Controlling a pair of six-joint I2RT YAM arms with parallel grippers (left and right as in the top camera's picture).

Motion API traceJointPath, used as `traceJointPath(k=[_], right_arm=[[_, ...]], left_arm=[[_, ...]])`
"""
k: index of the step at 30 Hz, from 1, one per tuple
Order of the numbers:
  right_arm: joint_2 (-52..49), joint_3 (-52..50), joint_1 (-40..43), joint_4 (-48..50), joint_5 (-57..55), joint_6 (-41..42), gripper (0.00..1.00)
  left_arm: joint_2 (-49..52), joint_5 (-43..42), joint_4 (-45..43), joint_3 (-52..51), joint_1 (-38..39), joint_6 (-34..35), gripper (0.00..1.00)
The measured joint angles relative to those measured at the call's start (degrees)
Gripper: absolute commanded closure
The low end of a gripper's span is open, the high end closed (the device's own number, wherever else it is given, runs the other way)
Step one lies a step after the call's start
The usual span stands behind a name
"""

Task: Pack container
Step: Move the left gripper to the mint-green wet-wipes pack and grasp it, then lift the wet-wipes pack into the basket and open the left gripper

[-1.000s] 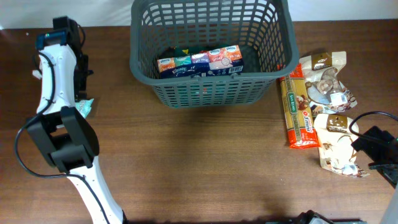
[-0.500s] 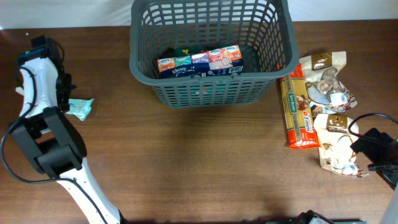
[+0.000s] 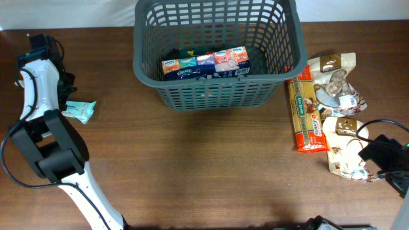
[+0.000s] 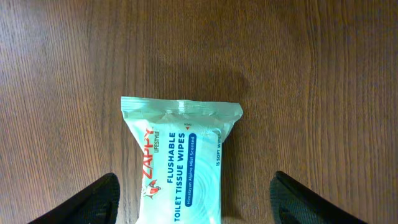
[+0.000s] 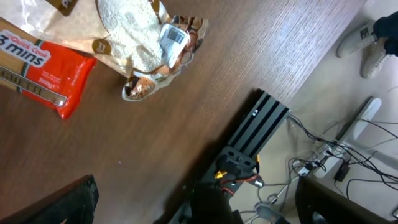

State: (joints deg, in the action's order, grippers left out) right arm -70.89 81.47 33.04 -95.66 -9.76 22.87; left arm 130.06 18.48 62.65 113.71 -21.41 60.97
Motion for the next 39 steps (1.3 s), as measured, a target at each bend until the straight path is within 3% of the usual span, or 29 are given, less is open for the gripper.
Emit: traceJointPath(k=[11, 14, 18, 19, 25, 31, 35, 39], right_arm=[[0.00, 0.00, 0.00, -0.85, 0.00, -0.20, 0.01], [0.00, 0.00, 0.00, -0.92, 0.00, -0.20, 0.01], [0.00, 0.00, 0.00, -1.07, 0.00, -0.22, 0.01], [0.00, 0.00, 0.00, -1.07, 0.00, -0.20, 0.01], [0.00, 0.00, 0.00, -1.09, 0.00, -0.20, 0.01], [0.00, 0.00, 0.00, -1.07, 0.00, -0.22, 0.01], [0.00, 0.00, 0.00, -1.03, 0.00, -0.20, 0.01], [0.00, 0.00, 0.00, -1.03, 0.00, -0.22, 0.01]], left_arm=[[5.73, -2.60, -0.79, -0.20, 0.00, -0.59, 0.34], [7.06, -3.28, -1.07, -0.22, 0.00, -0.68, 0.54], [8.11, -4.33, -1.55, -0.13, 0.02, -1.29, 0.96], [8.11, -4.55, -1.62, -0.13, 0.02, -1.25, 0.98], [8.04, -6.34, -1.97, 0.28, -0.13, -1.42, 0.98], [8.55, -13.33, -2.73, 3.82, -0.31, -1.57, 0.98], [9.79, -20.04, -2.82, 14.16, -0.20, -4.48, 0.98], [10.03, -24.83, -3.41, 31.19, 0.07, -9.99, 0.98]])
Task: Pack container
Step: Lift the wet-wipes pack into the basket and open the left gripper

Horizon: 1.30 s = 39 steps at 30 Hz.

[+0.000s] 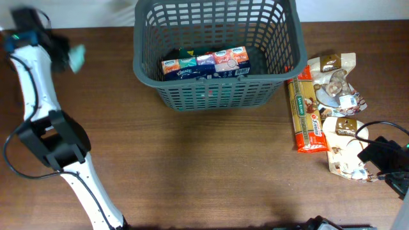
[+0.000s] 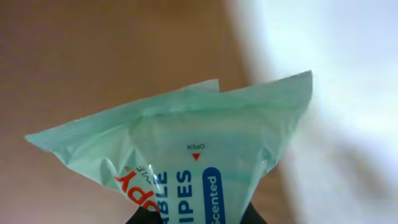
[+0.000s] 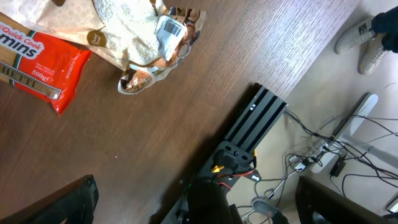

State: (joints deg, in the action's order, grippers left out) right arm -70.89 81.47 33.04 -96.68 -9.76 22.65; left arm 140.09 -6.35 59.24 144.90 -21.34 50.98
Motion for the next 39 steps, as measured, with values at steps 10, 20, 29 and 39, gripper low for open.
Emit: traceJointPath(k=[10, 20, 29, 39], right_arm=[[0.00, 0.00, 0.00, 0.00, 0.02, -0.02, 0.01], [0.00, 0.00, 0.00, 0.02, 0.02, 0.00, 0.01], [0.00, 0.00, 0.00, 0.00, 0.04, 0.00, 0.01], [0.00, 0.00, 0.00, 0.07, 0.02, 0.02, 0.01]], left_arm=[[-2.27, -12.04, -2.71, 33.73, 5.86, -29.97, 0.98], [-4.76, -37.94, 6.19, 33.64, 22.62, -68.17, 0.98], [-4.79, -34.12, 20.81, 22.91, 32.20, -98.29, 0.98], [-4.55, -24.35, 19.91, 0.74, 32.81, -103.54, 0.07]])
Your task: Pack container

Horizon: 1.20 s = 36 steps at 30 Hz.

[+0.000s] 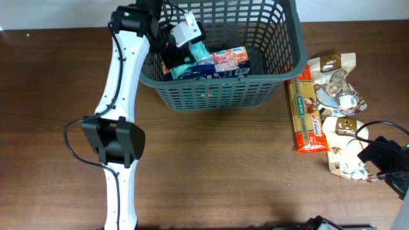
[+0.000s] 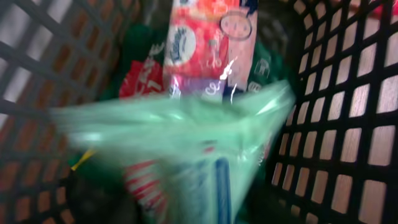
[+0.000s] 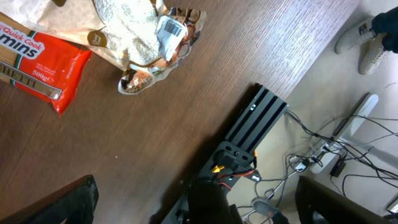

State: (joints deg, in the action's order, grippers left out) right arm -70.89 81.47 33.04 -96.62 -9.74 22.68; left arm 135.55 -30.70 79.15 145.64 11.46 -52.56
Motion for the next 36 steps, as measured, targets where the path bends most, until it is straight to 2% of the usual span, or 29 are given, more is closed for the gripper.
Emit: traceJointPath(k=[7, 12, 19, 25, 31, 36], right_arm=[[0.00, 0.00, 0.00, 0.00, 0.02, -0.04, 0.01], [0.00, 0.00, 0.00, 0.07, 0.02, -0.02, 0.01], [0.00, 0.00, 0.00, 0.22, 0.02, -0.09, 0.01], [0.00, 0.00, 0.00, 0.24, 0.02, -0.17, 0.01], [0.00, 0.00, 0.00, 0.39, 0.04, -0.22, 0.01], [0.00, 0.00, 0.00, 0.46, 0.15, -0.17, 0.01]], left_arm=[[0.00, 0.37, -2.08, -0.68, 0.00, -0.22, 0.00], [0.00, 0.37, -2.05, 0.22, 0.00, -0.15, 0.00], [-0.42, 0.39, -4.55, 4.24, 0.00, -0.15, 0.01], [-5.05, 1.03, -6.19, 10.84, -0.11, 0.07, 0.01], [-13.29, 7.82, -7.87, 15.52, -2.97, 7.02, 0.01], [-15.67, 12.74, -6.56, 16.17, -11.63, 19.78, 0.01]])
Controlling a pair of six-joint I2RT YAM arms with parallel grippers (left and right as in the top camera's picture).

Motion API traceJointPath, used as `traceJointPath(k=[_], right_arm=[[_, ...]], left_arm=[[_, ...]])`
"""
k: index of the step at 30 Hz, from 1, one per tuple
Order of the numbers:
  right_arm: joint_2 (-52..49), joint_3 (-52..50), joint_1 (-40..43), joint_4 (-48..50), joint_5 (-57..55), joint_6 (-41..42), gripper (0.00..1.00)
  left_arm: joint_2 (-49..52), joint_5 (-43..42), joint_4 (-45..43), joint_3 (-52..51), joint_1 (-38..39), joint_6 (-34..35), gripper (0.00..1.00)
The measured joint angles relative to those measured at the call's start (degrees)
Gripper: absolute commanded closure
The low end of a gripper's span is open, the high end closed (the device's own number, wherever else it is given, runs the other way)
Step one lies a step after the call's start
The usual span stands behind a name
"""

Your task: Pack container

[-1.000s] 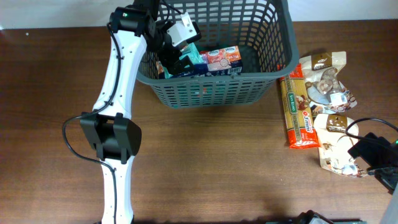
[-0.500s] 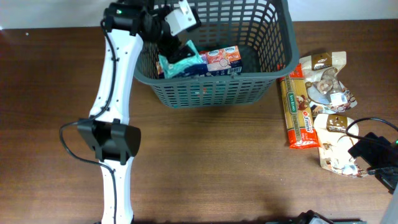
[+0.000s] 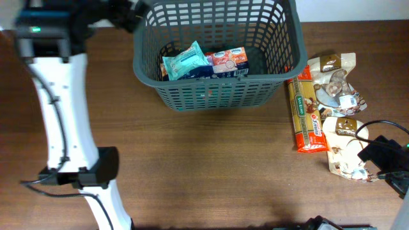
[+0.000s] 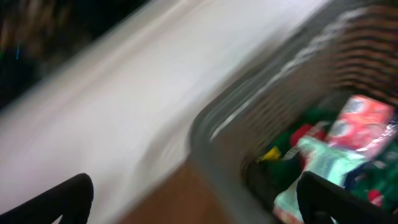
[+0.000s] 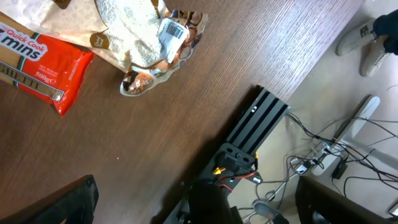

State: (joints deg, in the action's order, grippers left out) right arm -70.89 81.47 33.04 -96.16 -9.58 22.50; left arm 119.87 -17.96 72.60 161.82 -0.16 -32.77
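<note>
The teal wipes pack (image 3: 185,61) lies inside the grey basket (image 3: 211,96), leaning on the colourful tissue pack (image 3: 225,60). The blurred left wrist view also shows the wipes pack (image 4: 314,163) past the basket rim (image 4: 236,134). My left gripper (image 3: 125,13) hangs open and empty by the basket's far left corner; in its own view, the left gripper (image 4: 199,205) has nothing between the fingers. My right gripper (image 5: 202,205) is open over the table's near right edge, beside the food packs.
To the right of the basket lie a long pasta pack (image 3: 307,115) and two tan bags (image 3: 335,80) (image 3: 345,150). The right wrist view shows the pasta pack (image 5: 37,59), a tan bag (image 5: 140,43), and a black stand (image 5: 249,143) with cables beyond the table edge.
The wipes pack has been let go and now lies in the basket. My left gripper has opened and moved from over the basket's inside to its far left corner. The right arm is still.
My left gripper stood open around the wipes pack on the table at far left. Then it held the pack raised near the table's far left corner, then over the basket's contents. Now the pack rests in the basket and the gripper is empty.
</note>
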Motion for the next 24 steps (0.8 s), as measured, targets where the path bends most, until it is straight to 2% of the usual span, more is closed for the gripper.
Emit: traceJointPath(k=[4, 10, 18, 24], right_arm=[[0.00, 0.00, 0.00, 0.11, 0.02, -0.02, 0.01], [0.00, 0.00, 0.00, 0.15, 0.02, 0.00, 0.01], [0.00, 0.00, 0.00, 0.31, 0.02, -0.04, 0.01], [0.00, 0.00, 0.00, 0.35, 0.02, -0.02, 0.01]], left_arm=[[0.61, 2.01, 4.35, -1.66, -8.33, 9.77, 0.00], [0.68, 3.23, 10.34, -9.25, -16.74, 15.37, 0.00], [0.79, 3.85, 11.21, -29.59, -19.74, 14.62, 0.00], [0.83, 1.51, 10.93, -38.27, -19.21, 10.64, 0.00]])
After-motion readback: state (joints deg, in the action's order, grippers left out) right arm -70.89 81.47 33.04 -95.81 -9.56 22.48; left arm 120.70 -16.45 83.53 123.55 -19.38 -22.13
